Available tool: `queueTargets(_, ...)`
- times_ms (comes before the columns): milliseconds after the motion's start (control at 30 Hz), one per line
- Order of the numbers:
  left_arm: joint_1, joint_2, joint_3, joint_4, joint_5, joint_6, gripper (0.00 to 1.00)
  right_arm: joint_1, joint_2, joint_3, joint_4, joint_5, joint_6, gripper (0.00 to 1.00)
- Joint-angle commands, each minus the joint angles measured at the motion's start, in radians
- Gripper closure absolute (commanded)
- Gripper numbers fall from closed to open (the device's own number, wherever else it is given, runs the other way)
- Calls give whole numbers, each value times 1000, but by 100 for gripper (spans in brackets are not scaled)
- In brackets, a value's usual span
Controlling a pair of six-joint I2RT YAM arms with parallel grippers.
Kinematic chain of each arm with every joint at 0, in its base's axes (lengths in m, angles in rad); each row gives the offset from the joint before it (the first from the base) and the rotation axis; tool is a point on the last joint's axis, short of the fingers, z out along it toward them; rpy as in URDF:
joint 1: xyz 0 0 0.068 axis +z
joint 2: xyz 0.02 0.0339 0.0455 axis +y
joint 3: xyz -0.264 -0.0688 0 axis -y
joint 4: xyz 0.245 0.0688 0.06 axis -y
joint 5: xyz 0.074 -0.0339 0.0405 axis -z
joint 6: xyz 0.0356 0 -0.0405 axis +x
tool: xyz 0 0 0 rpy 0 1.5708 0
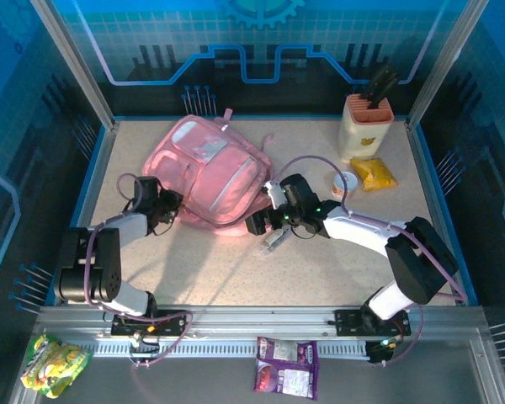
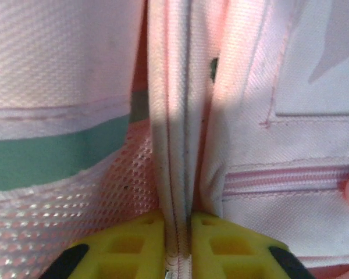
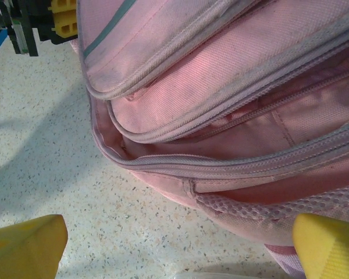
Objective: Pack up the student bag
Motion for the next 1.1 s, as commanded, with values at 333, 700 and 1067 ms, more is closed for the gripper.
queueTargets(333,-73,-120,24,-50,-12,-91,100,-45,38,85,-25,11,-58,0)
queueTargets(700,-165,-264,35,-188,-42,-192,100,123,41,197,-149,114,-29,11)
queueTargets(1067,-259,-323,11,-177,-49,-306,100,321,234,250,104,228,43,37)
